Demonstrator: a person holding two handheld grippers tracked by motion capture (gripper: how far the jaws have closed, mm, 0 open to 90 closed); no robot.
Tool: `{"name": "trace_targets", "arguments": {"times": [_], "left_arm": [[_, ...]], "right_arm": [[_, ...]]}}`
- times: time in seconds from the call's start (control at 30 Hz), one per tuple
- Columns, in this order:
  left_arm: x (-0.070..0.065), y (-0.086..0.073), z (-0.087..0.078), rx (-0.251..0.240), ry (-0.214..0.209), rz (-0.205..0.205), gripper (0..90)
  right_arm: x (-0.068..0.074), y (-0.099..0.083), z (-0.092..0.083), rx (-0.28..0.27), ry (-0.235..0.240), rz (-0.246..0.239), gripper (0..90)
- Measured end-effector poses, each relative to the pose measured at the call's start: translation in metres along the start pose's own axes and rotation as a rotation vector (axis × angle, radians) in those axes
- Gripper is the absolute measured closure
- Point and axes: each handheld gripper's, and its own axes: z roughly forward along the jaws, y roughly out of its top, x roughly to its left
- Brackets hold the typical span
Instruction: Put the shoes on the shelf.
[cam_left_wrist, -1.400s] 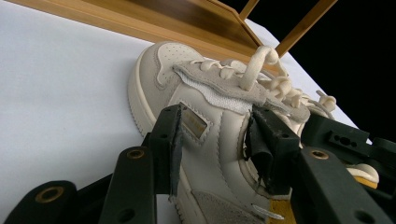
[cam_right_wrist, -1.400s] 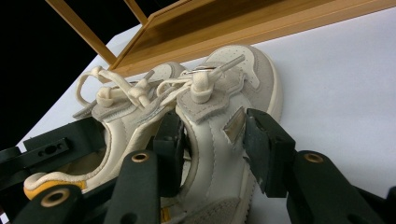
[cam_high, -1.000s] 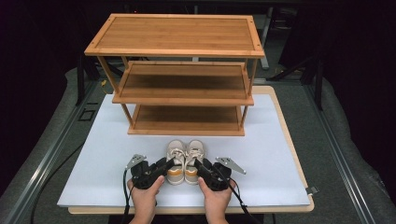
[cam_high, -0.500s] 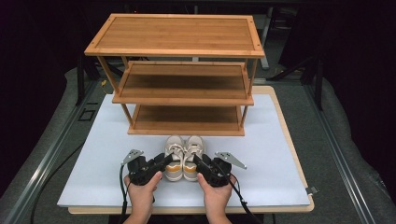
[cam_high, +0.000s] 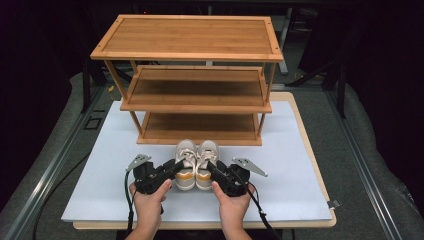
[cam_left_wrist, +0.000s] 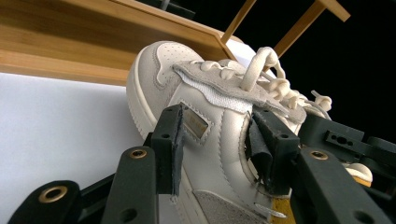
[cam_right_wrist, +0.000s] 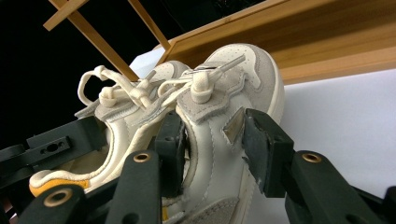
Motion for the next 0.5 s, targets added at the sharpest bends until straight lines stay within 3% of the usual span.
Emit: {"name": "trace_targets", "arguments": {"times": [0.2,0.5], "left_arm": [[-0.001,0.005,-0.003,-0.004,-0.006,0.003,57.2],[-0.007,0.018,-0.009,-0.008,-0.01,0.017,57.3]], "right_arm": [[0.004,0.007,-0.001,-0.014,0.025,-0.01,59.4],[0.01,0.017,-0.006,-0.007,0.017,-0.024,59.4]]}}
